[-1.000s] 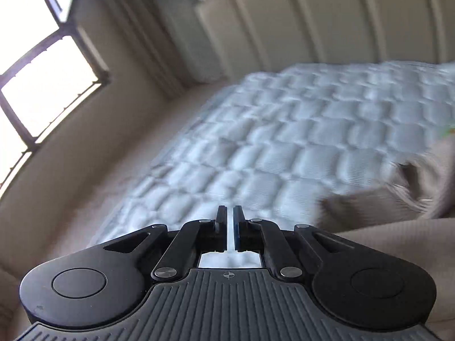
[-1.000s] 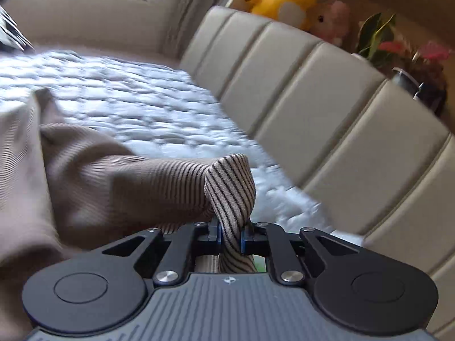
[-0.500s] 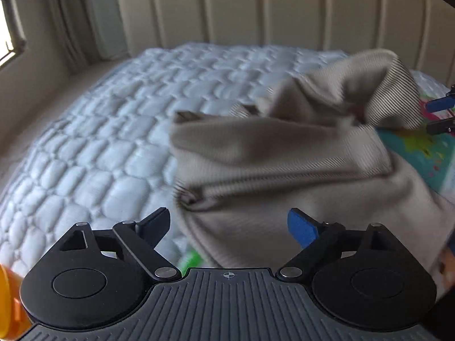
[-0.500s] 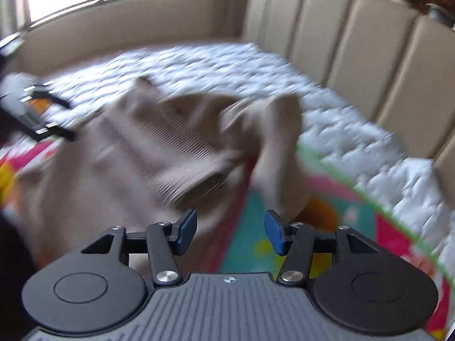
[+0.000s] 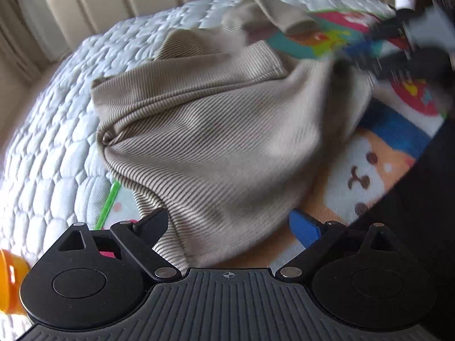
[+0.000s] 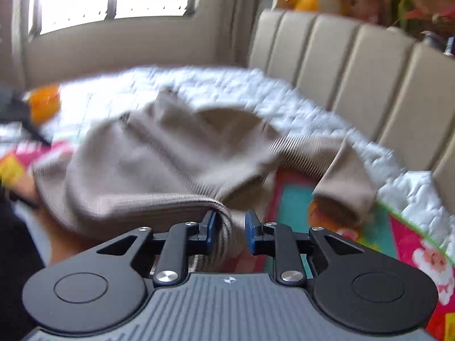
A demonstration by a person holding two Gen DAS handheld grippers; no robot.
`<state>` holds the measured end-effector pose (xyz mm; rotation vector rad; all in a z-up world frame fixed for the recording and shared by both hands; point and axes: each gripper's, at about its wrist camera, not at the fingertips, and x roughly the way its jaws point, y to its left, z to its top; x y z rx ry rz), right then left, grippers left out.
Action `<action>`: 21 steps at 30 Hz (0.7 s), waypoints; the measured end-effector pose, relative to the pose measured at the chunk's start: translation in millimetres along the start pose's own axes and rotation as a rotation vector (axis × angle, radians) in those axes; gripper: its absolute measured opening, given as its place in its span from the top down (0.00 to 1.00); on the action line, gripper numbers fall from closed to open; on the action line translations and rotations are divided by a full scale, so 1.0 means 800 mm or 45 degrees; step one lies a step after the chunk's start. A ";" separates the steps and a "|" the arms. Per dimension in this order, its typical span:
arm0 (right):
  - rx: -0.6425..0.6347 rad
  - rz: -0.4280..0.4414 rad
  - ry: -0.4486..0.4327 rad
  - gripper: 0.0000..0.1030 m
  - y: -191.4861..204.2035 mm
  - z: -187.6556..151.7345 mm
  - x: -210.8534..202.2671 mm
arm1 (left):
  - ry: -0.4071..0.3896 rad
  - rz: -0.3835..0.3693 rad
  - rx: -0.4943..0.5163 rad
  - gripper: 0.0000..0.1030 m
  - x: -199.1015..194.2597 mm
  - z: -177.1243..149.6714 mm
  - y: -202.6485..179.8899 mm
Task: Fold clothes
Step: 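Grasp the shirt edge with the right gripper and drag it to spread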
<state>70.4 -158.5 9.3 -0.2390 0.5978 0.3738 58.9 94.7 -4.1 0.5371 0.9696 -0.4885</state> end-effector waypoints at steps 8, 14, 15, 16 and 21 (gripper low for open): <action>-0.014 -0.050 0.141 0.51 0.011 -0.026 0.005 | 0.016 0.541 -0.258 0.08 0.031 0.005 0.058; -0.171 -0.003 0.191 0.46 0.034 -0.064 -0.022 | -0.007 0.437 -0.363 0.07 -0.016 -0.014 0.098; -0.199 -0.021 0.206 0.46 0.034 -0.068 -0.021 | -0.009 0.413 -0.311 0.07 -0.020 -0.015 0.087; -0.211 -0.034 0.220 0.46 0.032 -0.071 -0.016 | -0.011 0.388 -0.260 0.07 -0.024 -0.017 0.077; -0.102 -0.061 0.189 0.86 0.015 -0.048 0.011 | -0.044 0.181 -0.155 0.06 -0.012 0.002 0.024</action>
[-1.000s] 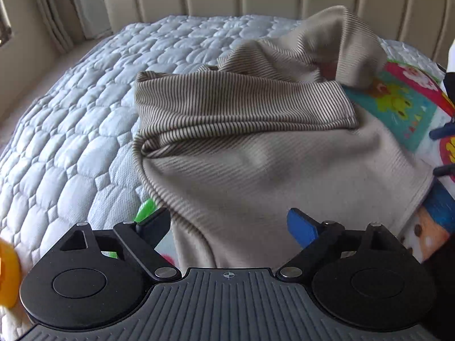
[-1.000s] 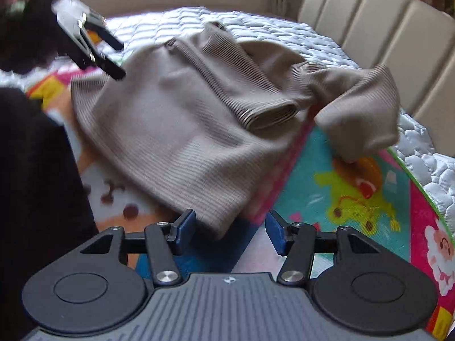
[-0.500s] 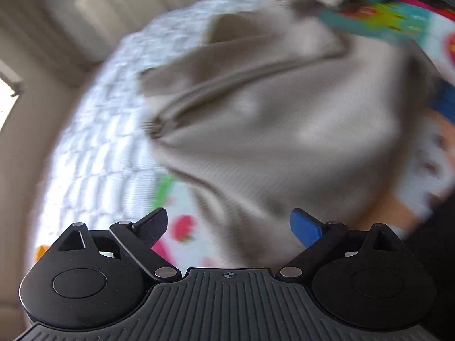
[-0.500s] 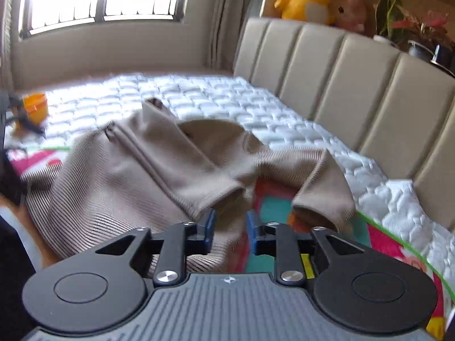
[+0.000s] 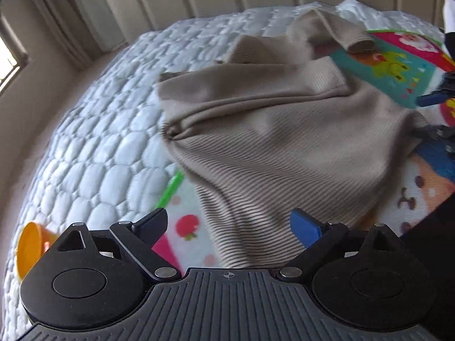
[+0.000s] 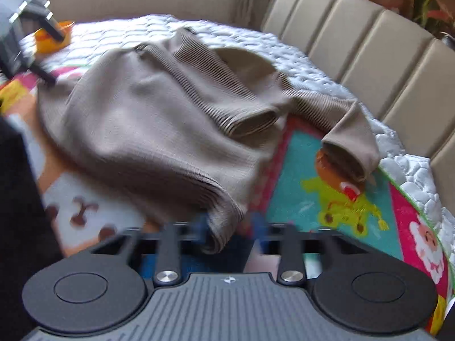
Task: Fold clothes
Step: 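Grasp the shirt edge with the right gripper and drag it to spread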
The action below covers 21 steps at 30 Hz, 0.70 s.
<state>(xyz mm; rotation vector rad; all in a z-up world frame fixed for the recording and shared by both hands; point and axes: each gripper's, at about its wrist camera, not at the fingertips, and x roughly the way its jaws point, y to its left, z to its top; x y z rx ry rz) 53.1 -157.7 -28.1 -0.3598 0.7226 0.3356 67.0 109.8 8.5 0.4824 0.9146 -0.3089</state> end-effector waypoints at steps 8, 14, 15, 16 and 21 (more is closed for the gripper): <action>0.066 -0.053 -0.057 0.71 -0.012 0.013 -0.016 | 0.051 0.108 0.309 0.05 0.044 -0.004 -0.056; -0.071 -0.020 0.032 0.60 0.027 -0.020 0.017 | 0.096 0.419 0.010 0.04 0.064 -0.010 0.031; -0.094 -0.019 0.022 0.71 0.028 -0.017 0.016 | 0.108 0.414 -0.014 0.04 0.063 -0.010 0.039; -0.117 -0.018 0.013 0.91 0.029 -0.014 0.015 | 0.120 0.408 -0.038 0.04 0.062 -0.011 0.046; -0.118 -0.032 -0.012 0.94 -0.009 -0.005 -0.030 | 0.144 0.307 -0.034 0.04 0.045 -0.014 0.035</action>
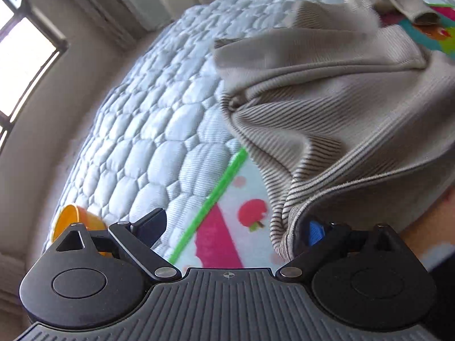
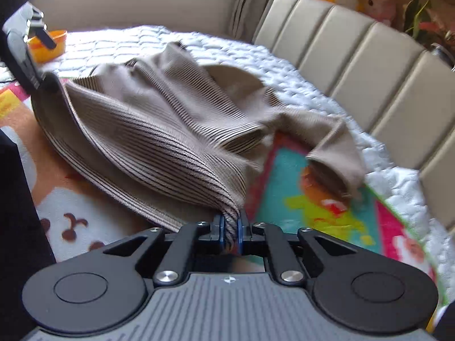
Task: Fold clothes
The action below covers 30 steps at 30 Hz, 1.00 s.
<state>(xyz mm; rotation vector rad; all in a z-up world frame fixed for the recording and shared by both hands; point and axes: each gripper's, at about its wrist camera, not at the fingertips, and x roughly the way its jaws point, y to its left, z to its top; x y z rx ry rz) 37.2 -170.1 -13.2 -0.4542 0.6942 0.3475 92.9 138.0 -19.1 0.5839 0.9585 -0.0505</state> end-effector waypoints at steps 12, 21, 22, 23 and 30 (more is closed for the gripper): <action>0.113 0.052 0.016 0.94 -0.057 -0.024 -0.060 | -0.039 -0.345 -0.032 0.05 -0.045 0.000 -0.001; 0.426 0.159 -0.117 0.49 -0.061 0.044 0.062 | -0.380 -0.331 -0.438 0.05 0.038 0.109 0.076; 0.459 0.168 -0.120 0.48 -0.056 0.046 0.078 | -0.407 -0.316 -0.456 0.05 0.057 0.127 0.082; 0.486 0.179 -0.106 0.48 -0.050 0.045 0.096 | -0.416 -0.317 -0.437 0.05 0.077 0.145 0.085; 0.500 0.196 -0.129 0.40 -0.023 0.030 0.134 | -0.285 -0.337 -0.091 0.48 0.188 0.224 0.062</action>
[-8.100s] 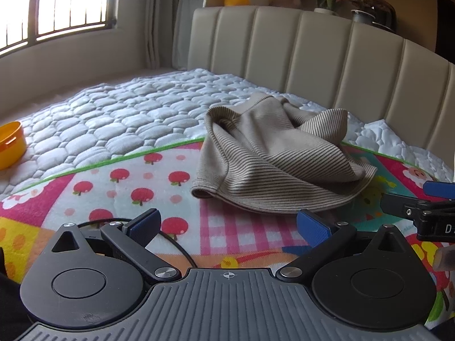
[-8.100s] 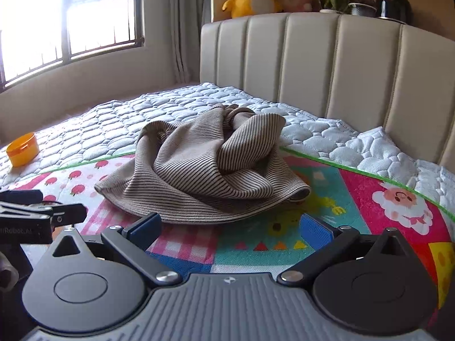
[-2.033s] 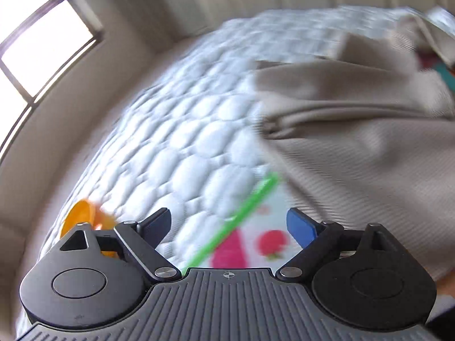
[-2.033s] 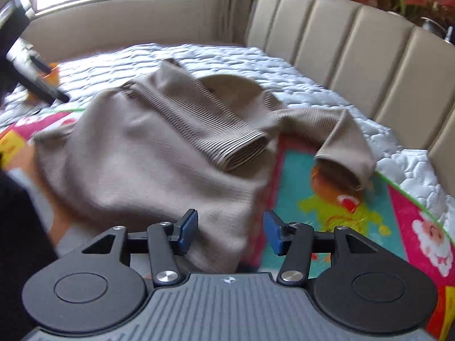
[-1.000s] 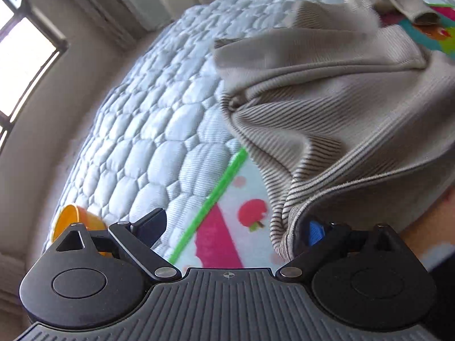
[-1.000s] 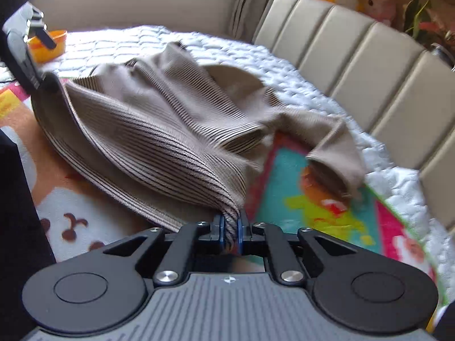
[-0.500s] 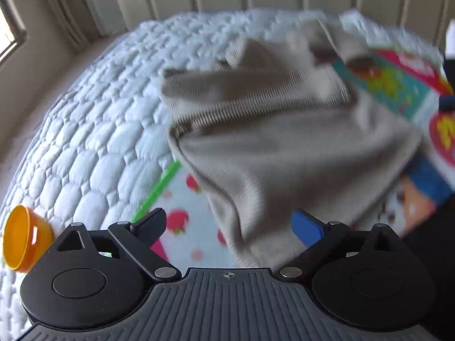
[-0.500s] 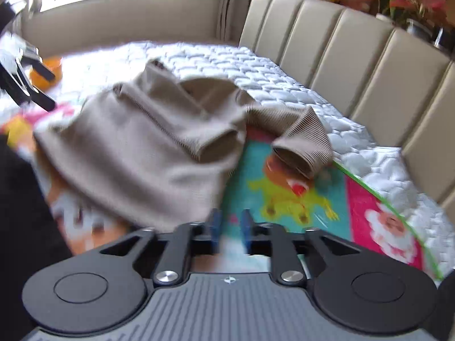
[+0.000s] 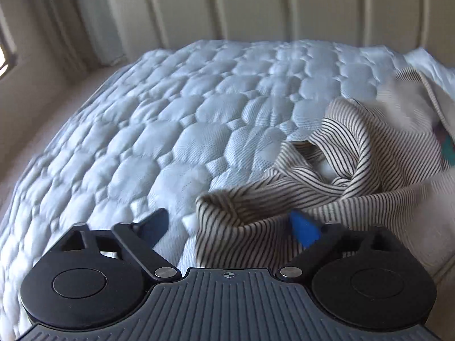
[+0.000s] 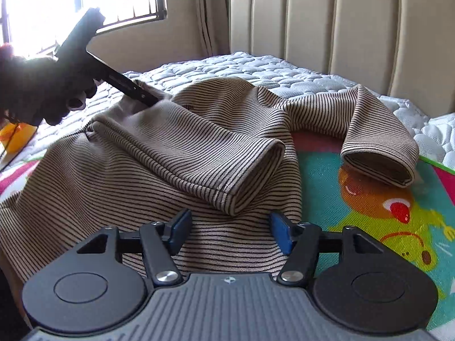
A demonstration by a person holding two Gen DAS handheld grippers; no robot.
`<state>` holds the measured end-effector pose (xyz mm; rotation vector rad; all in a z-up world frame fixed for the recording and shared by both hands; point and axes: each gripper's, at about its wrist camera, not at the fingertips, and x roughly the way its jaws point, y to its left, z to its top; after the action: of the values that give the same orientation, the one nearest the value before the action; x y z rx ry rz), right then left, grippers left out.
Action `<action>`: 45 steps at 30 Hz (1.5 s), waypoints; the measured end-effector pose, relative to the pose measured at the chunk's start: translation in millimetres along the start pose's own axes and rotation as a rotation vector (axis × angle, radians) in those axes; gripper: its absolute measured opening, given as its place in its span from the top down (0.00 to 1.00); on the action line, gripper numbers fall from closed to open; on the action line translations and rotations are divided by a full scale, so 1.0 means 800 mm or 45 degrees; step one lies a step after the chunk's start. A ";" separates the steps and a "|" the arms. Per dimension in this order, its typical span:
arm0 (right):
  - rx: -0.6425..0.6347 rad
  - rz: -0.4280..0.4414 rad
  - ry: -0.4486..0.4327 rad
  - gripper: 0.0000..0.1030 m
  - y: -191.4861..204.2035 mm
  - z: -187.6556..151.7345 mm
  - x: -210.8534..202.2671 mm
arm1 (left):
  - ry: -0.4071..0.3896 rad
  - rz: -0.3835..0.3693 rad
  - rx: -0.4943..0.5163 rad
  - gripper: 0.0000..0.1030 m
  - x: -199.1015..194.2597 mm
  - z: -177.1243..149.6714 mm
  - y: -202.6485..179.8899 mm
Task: Fold clothes
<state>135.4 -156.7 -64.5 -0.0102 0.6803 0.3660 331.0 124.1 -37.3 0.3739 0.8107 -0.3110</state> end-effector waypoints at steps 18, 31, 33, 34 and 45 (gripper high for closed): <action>-0.059 -0.031 0.011 0.33 0.012 0.000 0.006 | -0.065 0.250 -0.420 0.46 -0.056 -0.041 0.065; -0.212 -0.080 0.077 0.33 0.010 0.078 -0.010 | -0.232 0.272 -0.923 0.08 -0.153 -0.091 -0.041; 0.057 -0.021 0.119 0.35 -0.004 0.100 0.012 | -0.272 0.302 -0.893 0.06 -0.164 -0.090 -0.036; 0.172 -0.007 0.151 0.37 -0.010 0.105 0.027 | -0.295 0.337 -0.849 0.05 -0.166 -0.090 -0.036; -0.149 0.037 0.112 0.96 0.111 0.241 0.041 | -0.411 0.259 -0.808 0.04 -0.163 -0.116 -0.003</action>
<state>246.9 -38.0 75.4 -0.1281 0.7455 0.4352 185.6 178.9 1.7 -0.1885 0.5107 0.0843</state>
